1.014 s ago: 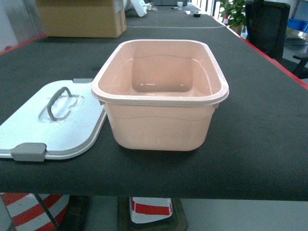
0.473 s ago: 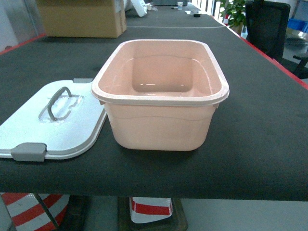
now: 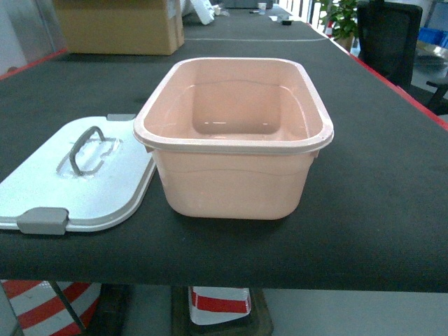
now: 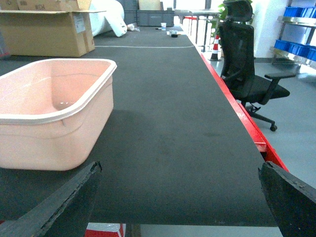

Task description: Pick capacitor and pack into box

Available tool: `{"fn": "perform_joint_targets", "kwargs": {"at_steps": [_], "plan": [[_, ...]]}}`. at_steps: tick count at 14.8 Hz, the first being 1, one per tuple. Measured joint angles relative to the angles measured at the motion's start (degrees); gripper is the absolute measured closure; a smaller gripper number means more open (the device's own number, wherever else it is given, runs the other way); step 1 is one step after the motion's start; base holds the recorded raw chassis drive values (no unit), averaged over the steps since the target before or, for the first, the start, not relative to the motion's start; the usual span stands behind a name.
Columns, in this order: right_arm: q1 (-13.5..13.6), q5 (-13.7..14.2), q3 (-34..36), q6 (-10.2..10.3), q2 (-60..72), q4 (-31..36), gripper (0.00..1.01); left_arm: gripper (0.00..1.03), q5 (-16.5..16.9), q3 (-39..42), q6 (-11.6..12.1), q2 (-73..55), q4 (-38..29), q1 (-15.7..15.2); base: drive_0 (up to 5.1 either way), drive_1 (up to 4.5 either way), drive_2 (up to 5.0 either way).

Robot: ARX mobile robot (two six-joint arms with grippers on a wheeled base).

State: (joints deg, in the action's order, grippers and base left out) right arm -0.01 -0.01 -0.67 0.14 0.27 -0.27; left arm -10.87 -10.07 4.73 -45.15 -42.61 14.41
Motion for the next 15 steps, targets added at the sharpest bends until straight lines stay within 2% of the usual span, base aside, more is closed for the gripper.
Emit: {"fn": "perform_joint_targets", "kwargs": {"at_steps": [2,3,5,10,11,13,15], "plan": [[0.0,0.0,0.0,0.0,0.0,0.0,0.03,0.59,-0.1,-11.9,0.5,-18.6,-12.1,3.6,0.0,0.0,0.0],[0.0,0.0,0.0,0.0,0.0,0.0,0.03,0.59,-0.2,-20.1,0.5,-29.2,-12.6,5.4,0.0,0.0,0.0],[0.0,0.0,0.0,0.0,0.0,0.0,0.03,0.59,-0.7,-26.7,0.3,-37.9,-10.6,6.7,0.0,0.0,0.0],[0.0,0.0,0.0,0.0,0.0,0.0,0.03,0.59,-0.9,-34.9,0.1,-48.3,-7.4,8.5,0.0,0.0,0.0],[0.0,0.0,0.0,0.0,0.0,0.0,0.03,0.59,-0.7,-39.7,0.0,-53.6,-6.1,9.5,0.0,0.0,0.0],[0.0,0.0,0.0,0.0,0.0,0.0,0.03,0.37,-0.3,-49.2,-0.2,-62.4,-4.4,11.3,0.0,0.0,0.0],[0.0,0.0,0.0,0.0,0.0,0.0,0.03,0.12,-1.0,-50.8,-0.5,-63.5,-4.3,11.2,0.0,0.0,0.0]]}}
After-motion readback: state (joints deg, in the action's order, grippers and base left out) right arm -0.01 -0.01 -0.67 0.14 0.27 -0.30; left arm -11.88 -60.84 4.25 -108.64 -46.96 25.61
